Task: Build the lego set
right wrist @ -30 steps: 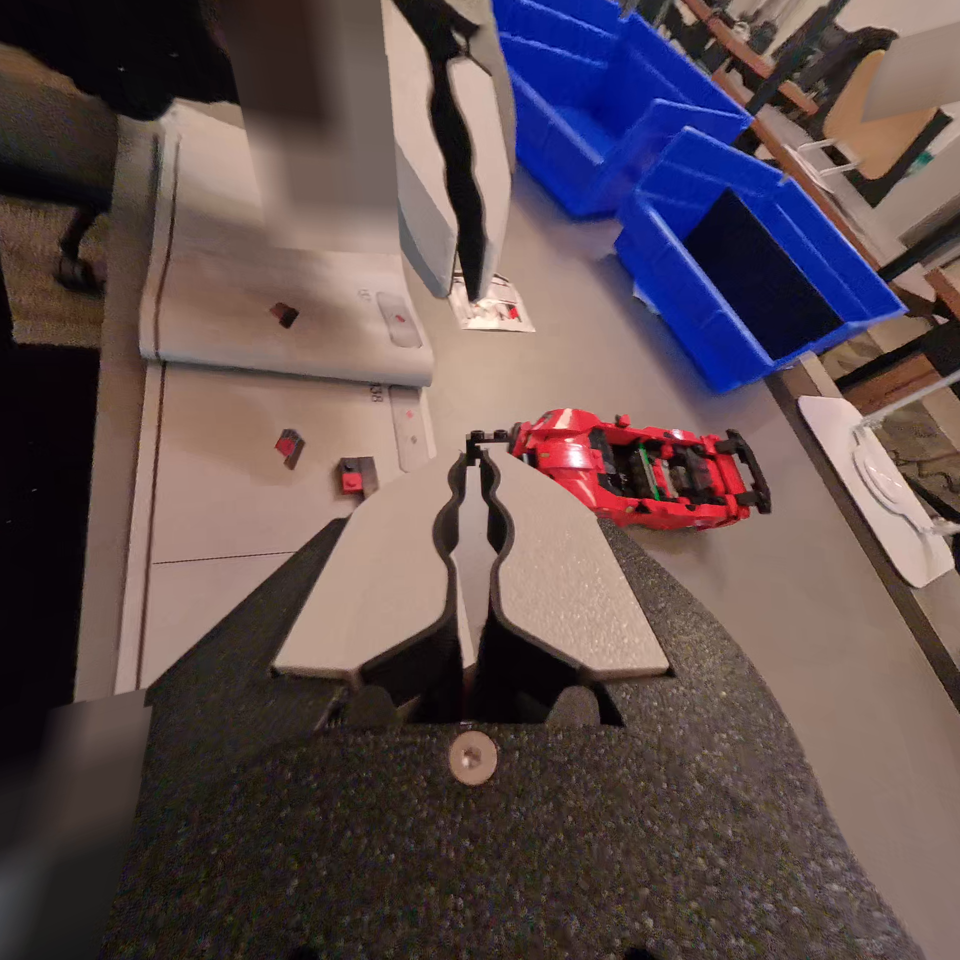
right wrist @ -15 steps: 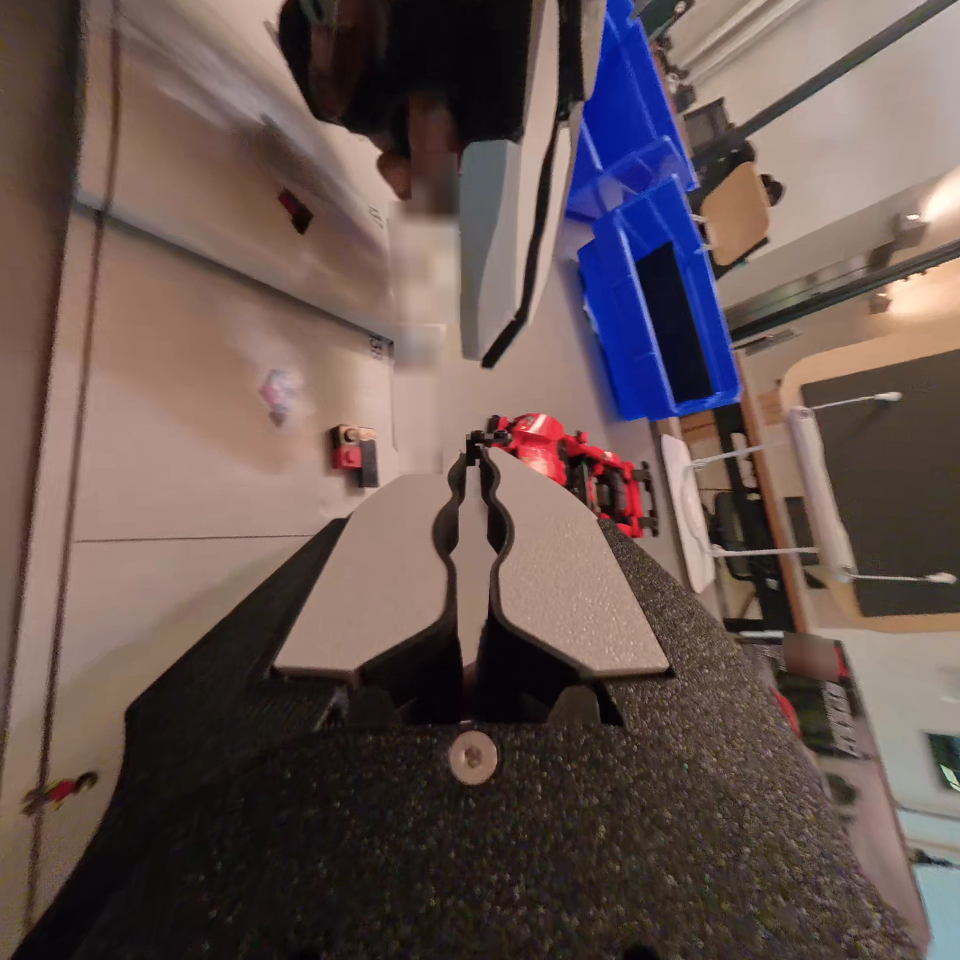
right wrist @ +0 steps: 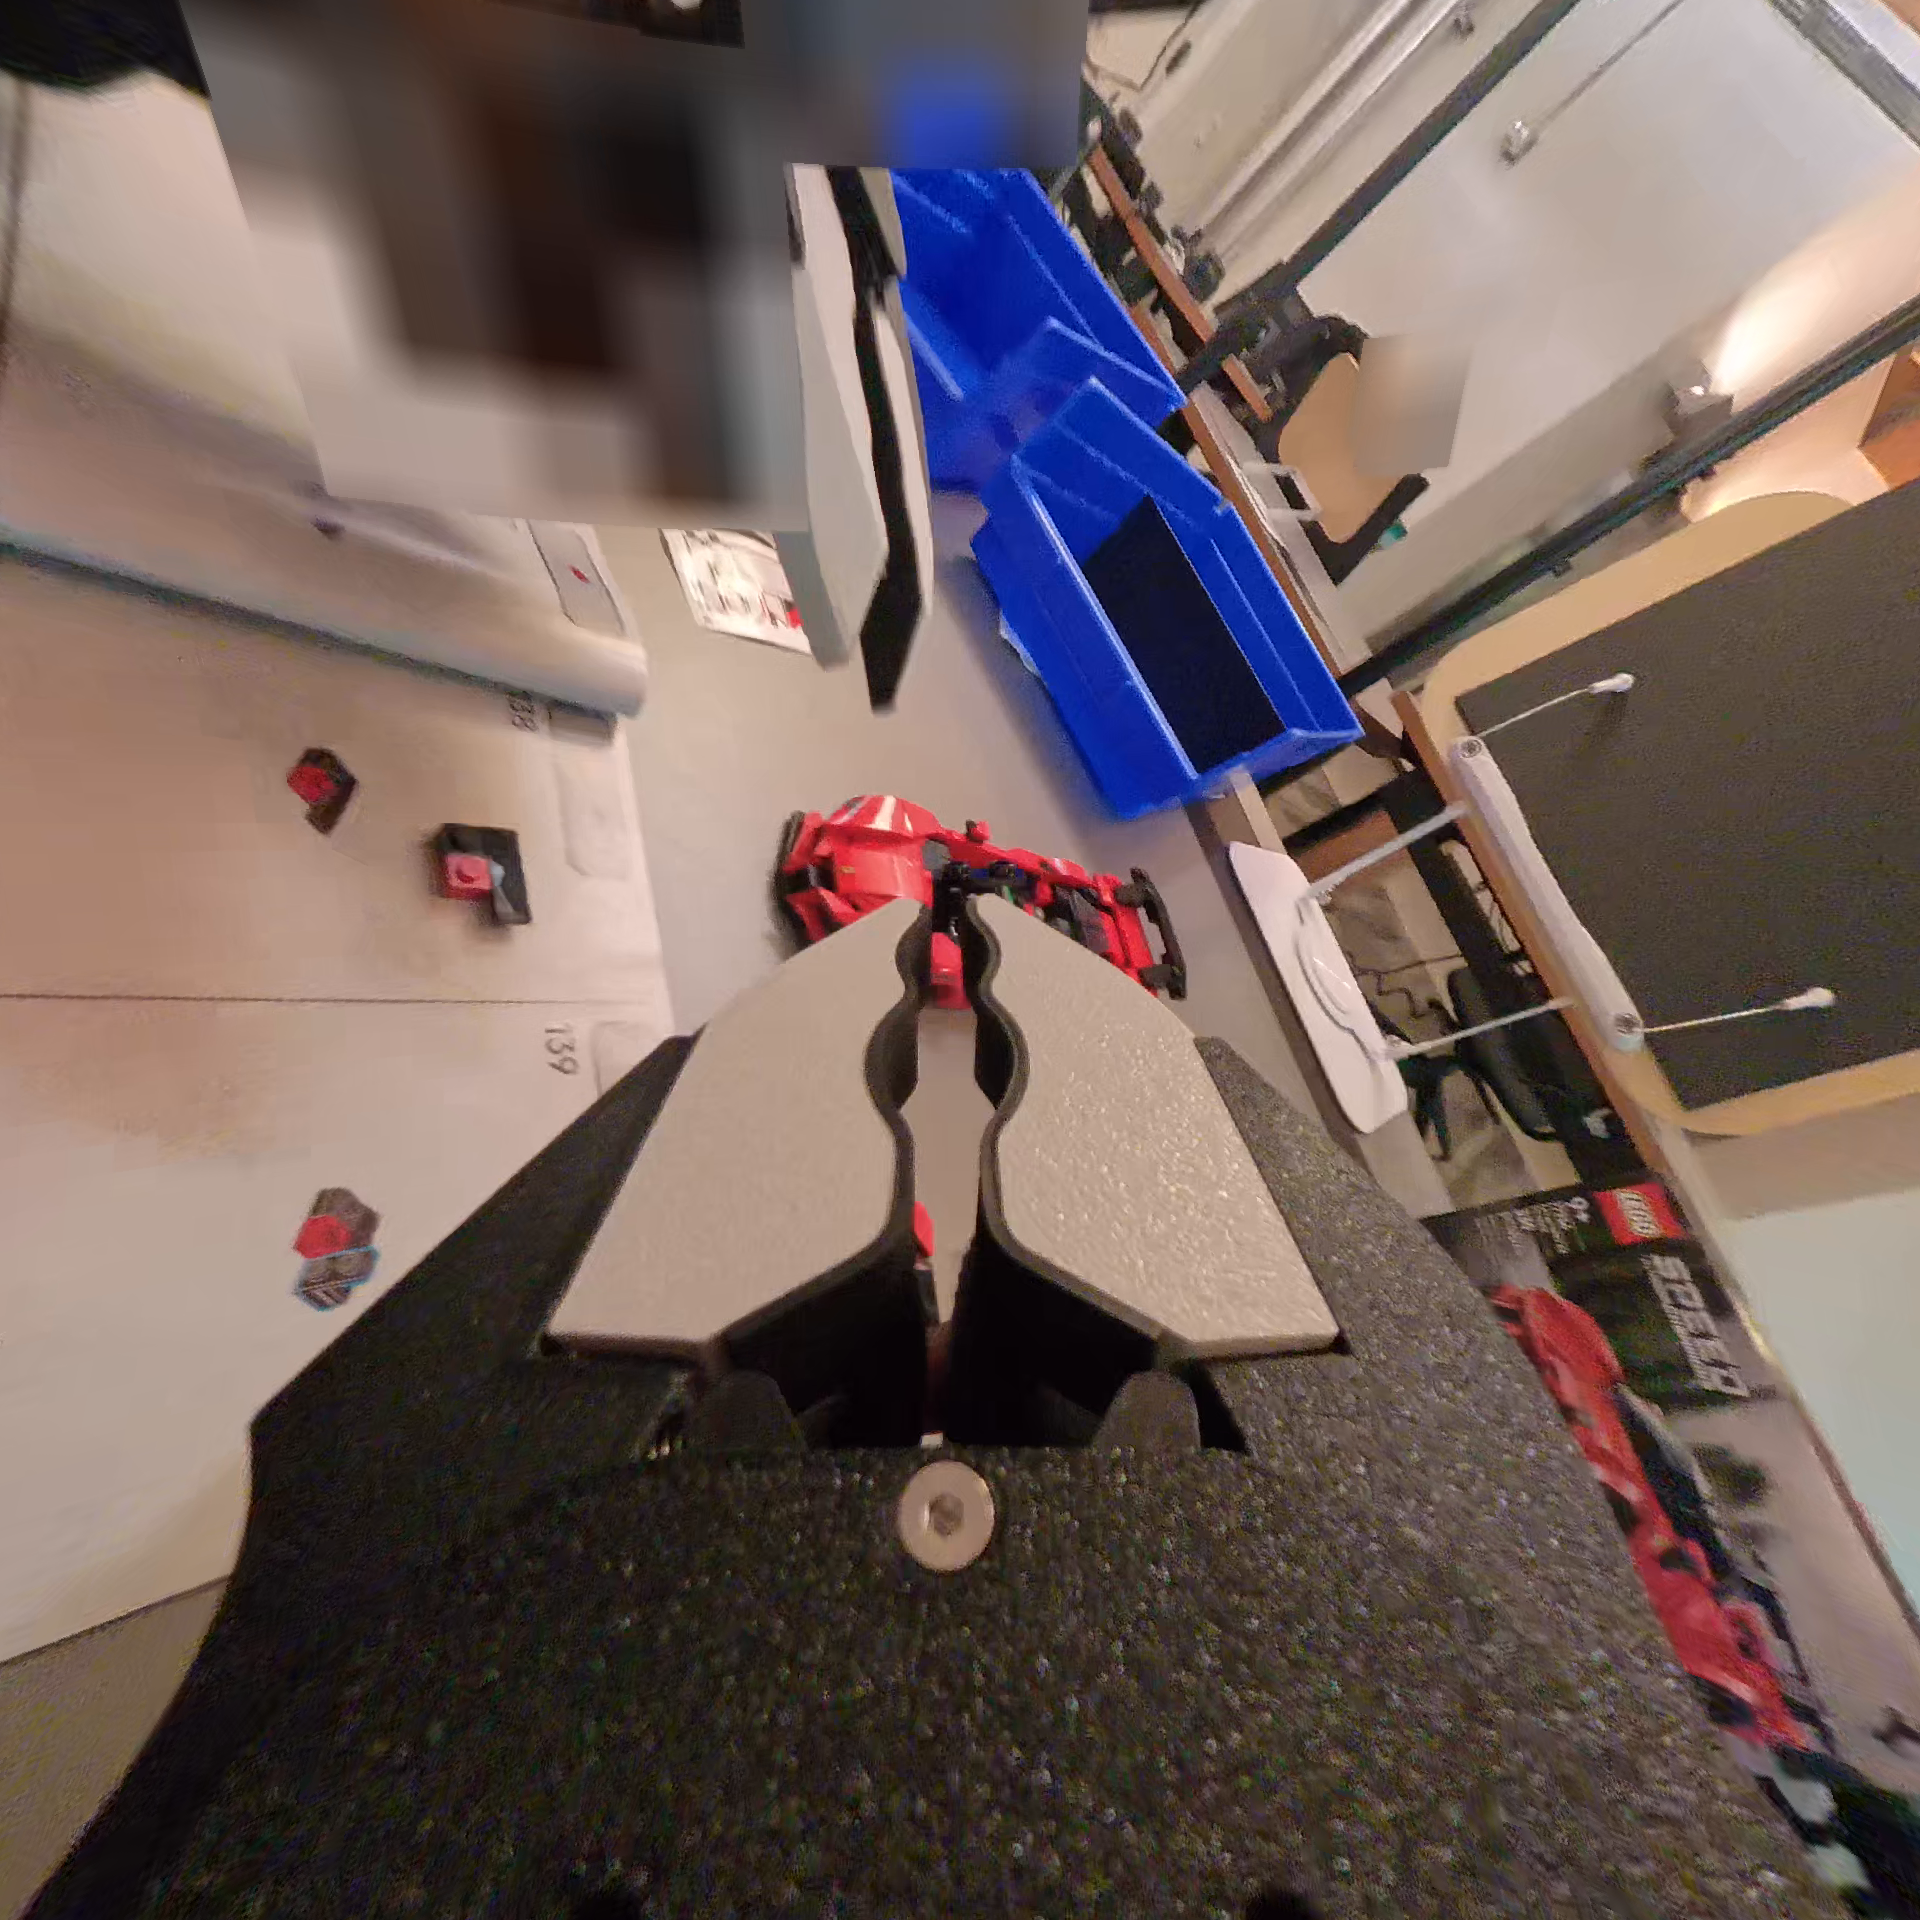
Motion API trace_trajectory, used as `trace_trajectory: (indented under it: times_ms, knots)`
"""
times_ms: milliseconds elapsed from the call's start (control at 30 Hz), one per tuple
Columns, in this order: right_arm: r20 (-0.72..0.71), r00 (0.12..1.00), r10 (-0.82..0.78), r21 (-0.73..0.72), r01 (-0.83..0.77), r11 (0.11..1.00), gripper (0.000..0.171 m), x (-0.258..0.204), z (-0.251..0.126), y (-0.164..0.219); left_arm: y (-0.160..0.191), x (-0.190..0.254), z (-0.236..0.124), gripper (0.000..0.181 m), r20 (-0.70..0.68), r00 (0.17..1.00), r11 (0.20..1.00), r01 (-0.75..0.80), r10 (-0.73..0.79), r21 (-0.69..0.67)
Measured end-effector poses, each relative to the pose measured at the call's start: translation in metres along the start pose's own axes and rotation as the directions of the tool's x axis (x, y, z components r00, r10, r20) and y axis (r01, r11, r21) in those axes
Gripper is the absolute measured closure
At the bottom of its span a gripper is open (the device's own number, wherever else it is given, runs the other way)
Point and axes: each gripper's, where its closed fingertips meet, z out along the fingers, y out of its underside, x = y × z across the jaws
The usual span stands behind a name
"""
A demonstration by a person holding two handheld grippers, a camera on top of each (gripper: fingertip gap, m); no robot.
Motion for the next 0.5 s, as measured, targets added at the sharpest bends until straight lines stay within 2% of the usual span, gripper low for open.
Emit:
trace_trajectory:
  times_ms: [267,500]
  knots:
    - [0.016,1.0,0.019,0.05,-0.019,0.999,0.166,-0.012,-0.002,-0.001,0.004,0.022,0.046,0.159,-0.106,0.992,0.997,0.068,-0.071,-0.025]
    - [0.009,1.0,0.024,0.06,-0.025,0.998,0.166,-0.01,-0.002,-0.001,-0.001,0.021,0.05,0.157,-0.089,0.993,0.996,0.077,-0.073,0.04]
